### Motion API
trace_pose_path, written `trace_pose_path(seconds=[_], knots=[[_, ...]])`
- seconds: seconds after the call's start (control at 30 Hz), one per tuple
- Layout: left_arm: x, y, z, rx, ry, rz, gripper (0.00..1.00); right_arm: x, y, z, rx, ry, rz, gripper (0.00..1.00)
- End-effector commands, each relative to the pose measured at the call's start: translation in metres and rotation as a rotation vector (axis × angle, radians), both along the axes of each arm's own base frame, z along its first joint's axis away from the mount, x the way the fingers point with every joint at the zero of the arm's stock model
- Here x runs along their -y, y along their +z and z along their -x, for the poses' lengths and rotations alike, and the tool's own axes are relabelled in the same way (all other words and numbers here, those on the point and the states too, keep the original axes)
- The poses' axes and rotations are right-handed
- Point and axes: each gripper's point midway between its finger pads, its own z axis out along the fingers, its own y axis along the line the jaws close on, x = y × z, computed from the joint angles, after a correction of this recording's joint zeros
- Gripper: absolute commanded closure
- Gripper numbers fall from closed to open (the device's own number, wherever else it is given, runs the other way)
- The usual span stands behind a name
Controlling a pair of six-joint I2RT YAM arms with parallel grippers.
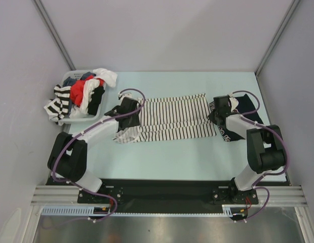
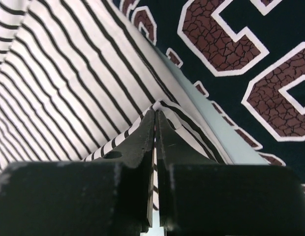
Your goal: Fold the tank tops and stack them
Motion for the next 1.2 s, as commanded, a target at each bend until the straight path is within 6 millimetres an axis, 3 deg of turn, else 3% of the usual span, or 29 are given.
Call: trace_pose_path(seconds=[0.0,0.13,0.2,0.27,0.3,0.33,0.37,0.4,0.47,0.53,0.57,0.67,0.7,0.83,1.0,1.17], knots=[[-0.009,0.015,-0.001,0.061,0.039,-0.015,0.41,0.008,-0.002,-0.016,0.024,-0.046,0.035,0.96],[-0.024,0.013,0.010,0.053,0.089,-0.015,0.39,0.004,-0.008,-0.020,0.003,-0.014,0.024,0.73],[-0.030,0.008,0.020,0.051,0.110,0.007,0.38,0.004,-0.002,-0.018,0.019,-0.013,0.033,0.48],[-0.037,0.008,0.025,0.067,0.142,0.028,0.38,0.006,0.010,-0.013,0.044,-0.012,0.046,0.36],[-0.043,-0.001,0.035,0.054,0.155,0.019,0.38,0.005,0.013,-0.011,0.051,-0.004,0.059,0.34],[-0.048,0.008,0.037,0.091,0.172,0.040,0.38,0.005,0.016,-0.008,0.054,0.001,0.063,0.34],[-0.050,0.010,0.039,0.107,0.188,0.059,0.38,0.005,0.026,-0.006,0.076,0.002,0.060,0.34],[-0.055,0.005,0.047,0.105,0.196,0.063,0.38,0.006,0.023,0.002,0.068,0.007,0.060,0.35],[-0.062,0.016,0.051,0.154,0.222,0.108,0.37,0.008,0.035,0.012,0.090,0.001,0.053,0.41],[-0.069,0.017,0.058,0.167,0.241,0.144,0.37,0.010,0.028,0.028,0.069,-0.013,0.041,0.43],[-0.071,0.016,0.060,0.164,0.247,0.152,0.38,0.011,0.038,0.033,0.094,-0.023,0.025,0.47],[-0.078,0.015,0.067,0.160,0.274,0.189,0.39,0.014,0.030,0.058,0.064,-0.061,-0.011,0.53],[-0.080,0.014,0.070,0.159,0.280,0.198,0.40,0.013,0.037,0.065,0.086,-0.069,-0.029,0.54],[-0.077,0.015,0.075,0.178,0.294,0.272,0.39,0.014,0.020,0.091,0.081,-0.120,-0.089,0.56],[-0.072,0.008,0.080,0.143,0.298,0.328,0.39,0.008,0.007,0.093,0.065,-0.161,-0.154,0.48],[-0.073,0.000,0.082,0.124,0.340,0.371,0.34,0.002,-0.018,0.088,0.007,-0.179,-0.183,0.48]])
